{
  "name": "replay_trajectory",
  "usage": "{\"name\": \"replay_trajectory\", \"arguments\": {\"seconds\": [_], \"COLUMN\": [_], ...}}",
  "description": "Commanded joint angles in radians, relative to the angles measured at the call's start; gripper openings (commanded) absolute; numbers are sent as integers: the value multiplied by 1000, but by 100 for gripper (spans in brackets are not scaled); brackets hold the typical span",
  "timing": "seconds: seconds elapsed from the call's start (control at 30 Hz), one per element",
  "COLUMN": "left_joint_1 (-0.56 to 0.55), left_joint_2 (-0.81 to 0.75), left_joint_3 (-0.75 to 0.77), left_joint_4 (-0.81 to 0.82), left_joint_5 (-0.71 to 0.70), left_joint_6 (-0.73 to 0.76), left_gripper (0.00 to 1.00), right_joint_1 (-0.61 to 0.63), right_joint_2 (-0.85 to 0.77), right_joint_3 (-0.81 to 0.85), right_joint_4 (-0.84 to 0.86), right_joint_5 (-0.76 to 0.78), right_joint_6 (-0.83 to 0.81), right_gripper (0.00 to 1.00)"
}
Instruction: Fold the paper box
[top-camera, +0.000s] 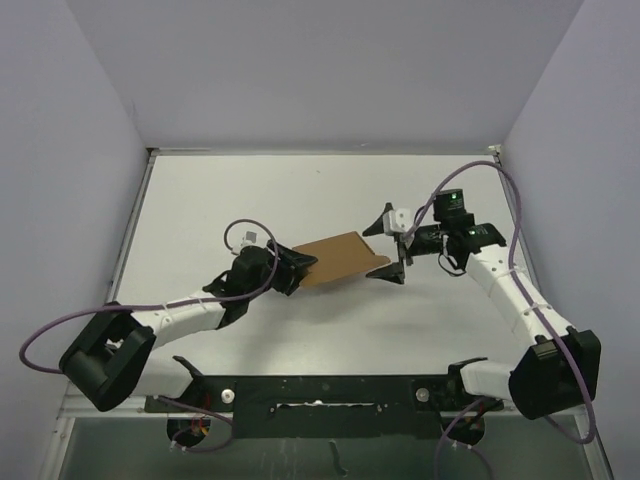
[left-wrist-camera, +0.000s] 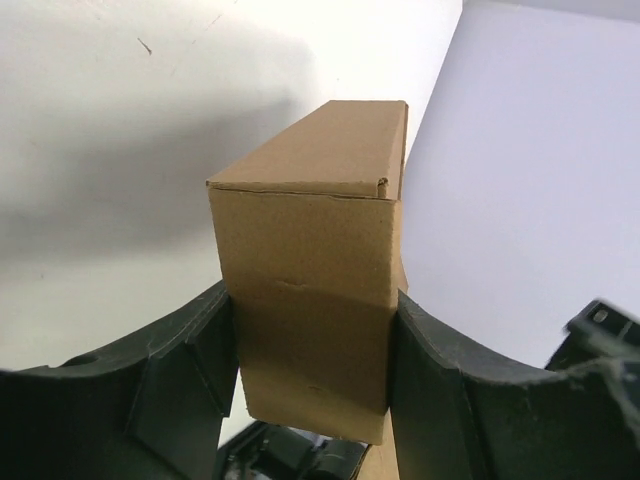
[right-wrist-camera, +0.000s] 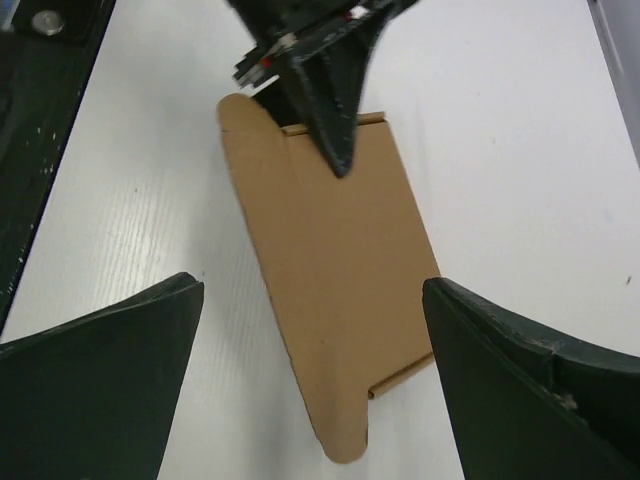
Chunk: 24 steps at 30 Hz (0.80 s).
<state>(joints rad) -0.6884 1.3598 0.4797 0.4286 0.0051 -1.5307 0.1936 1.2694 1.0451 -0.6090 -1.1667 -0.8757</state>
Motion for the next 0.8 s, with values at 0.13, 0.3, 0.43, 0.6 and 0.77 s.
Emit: {"name": "replay_trajectory", "arguments": {"seconds": [0.13,0.3,0.43,0.6,0.77], "left_joint_1": [64,67,66,67,66], "left_joint_2": [-136,-145,-140,-137,-136], "left_joint_3": [141,178,180,182,184], "left_joint_4": [-366,-426,-419,-407,-395], "left_joint_5": [29,29,39,50,57], "left_joint_6": [-158,-192,-213,-224,-238], "left_gripper": [51,52,53,53,53], "right_joint_1": [299,432,500,533,553], "right_joint_2": [0,16,48,87,116], "right_joint_3": [-117,-206,-253,-277,-306], "right_joint_4": [152,338,491,599,678], "right_joint_5": [385,666,819,894,909], "right_joint_6": [-330,-330,-325,-308,-299], "right_gripper": [98,98,98,100,97]}}
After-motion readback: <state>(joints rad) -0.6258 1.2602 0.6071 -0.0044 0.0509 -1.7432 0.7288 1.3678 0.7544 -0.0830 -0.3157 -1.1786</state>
